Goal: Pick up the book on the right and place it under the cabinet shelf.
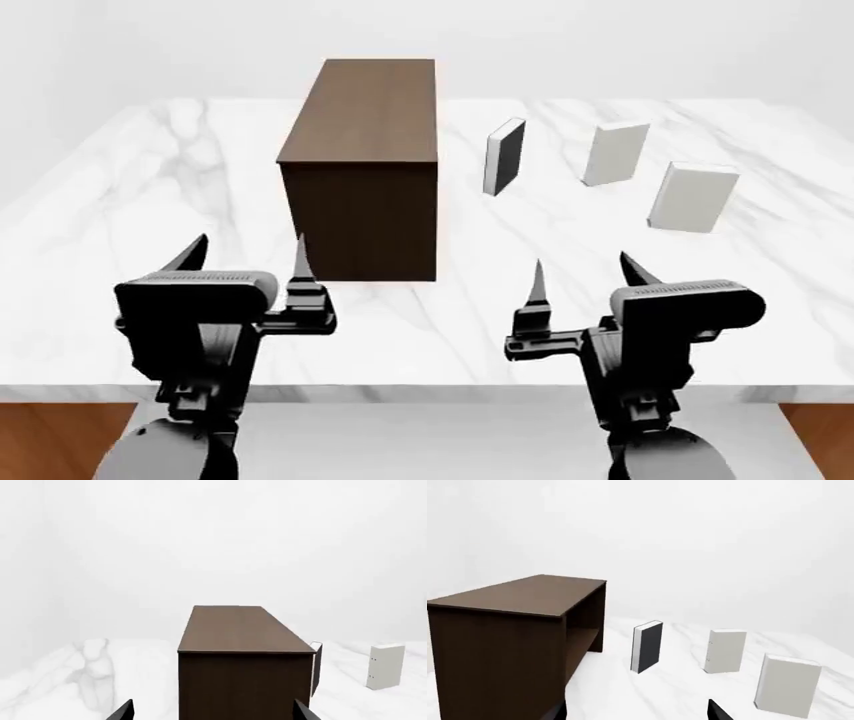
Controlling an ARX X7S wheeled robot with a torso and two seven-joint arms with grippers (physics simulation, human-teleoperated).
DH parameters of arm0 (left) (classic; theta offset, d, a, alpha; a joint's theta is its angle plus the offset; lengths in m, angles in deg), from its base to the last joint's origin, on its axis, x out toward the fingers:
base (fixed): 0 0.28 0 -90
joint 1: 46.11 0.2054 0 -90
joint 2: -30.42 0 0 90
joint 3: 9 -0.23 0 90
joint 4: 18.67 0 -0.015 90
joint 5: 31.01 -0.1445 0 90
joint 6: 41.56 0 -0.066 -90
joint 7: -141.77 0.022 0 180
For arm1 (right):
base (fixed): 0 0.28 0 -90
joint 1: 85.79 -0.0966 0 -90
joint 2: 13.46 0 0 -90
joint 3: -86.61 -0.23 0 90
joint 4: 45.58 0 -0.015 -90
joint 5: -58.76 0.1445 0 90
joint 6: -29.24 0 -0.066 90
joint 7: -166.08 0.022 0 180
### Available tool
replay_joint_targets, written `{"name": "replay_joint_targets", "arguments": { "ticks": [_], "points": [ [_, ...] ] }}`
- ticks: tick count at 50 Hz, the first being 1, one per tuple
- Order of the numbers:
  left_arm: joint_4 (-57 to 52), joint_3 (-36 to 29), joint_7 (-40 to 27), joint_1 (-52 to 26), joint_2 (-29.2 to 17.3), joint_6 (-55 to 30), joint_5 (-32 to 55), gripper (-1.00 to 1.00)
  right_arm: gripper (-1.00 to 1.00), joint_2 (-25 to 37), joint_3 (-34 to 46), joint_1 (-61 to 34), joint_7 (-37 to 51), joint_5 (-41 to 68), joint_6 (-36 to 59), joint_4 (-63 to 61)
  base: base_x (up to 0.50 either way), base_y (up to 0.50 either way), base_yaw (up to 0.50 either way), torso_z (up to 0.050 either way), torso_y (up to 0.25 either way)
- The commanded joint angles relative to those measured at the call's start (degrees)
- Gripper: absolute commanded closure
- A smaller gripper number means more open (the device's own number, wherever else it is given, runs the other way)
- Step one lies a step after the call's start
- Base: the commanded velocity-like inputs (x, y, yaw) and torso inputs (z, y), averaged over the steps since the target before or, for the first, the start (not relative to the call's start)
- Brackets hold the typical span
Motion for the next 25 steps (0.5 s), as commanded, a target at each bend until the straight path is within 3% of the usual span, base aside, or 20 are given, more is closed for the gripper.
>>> {"name": "replay_joint_targets", "arguments": {
  "ticks": [1,17,25],
  "points": [
    [-11.62,0.69,-1.52,-14.23,-1.68,-19.41,4.12,-1.00,-1.00,2.21,-0.01,-11.71,-0.56,1.34,16.57,-10.88,0.00,0.00,0.00,0.000,0.000],
    [-16.16,3.06,-2.46,-29.48,-2.82,-34.26,7.98,-1.00,-1.00,4.12,-0.54,-24.30,-0.86,2.32,29.24,-16.70,0.00,-0.01,0.00,0.000,0.000],
    [-18.10,2.16,-2.84,-32.39,-3.02,-37.84,9.08,-1.00,-1.00,4.35,-0.88,-27.97,-0.80,2.91,33.79,-19.78,0.00,-0.24,0.00,0.000,0.000]
  ]
}}
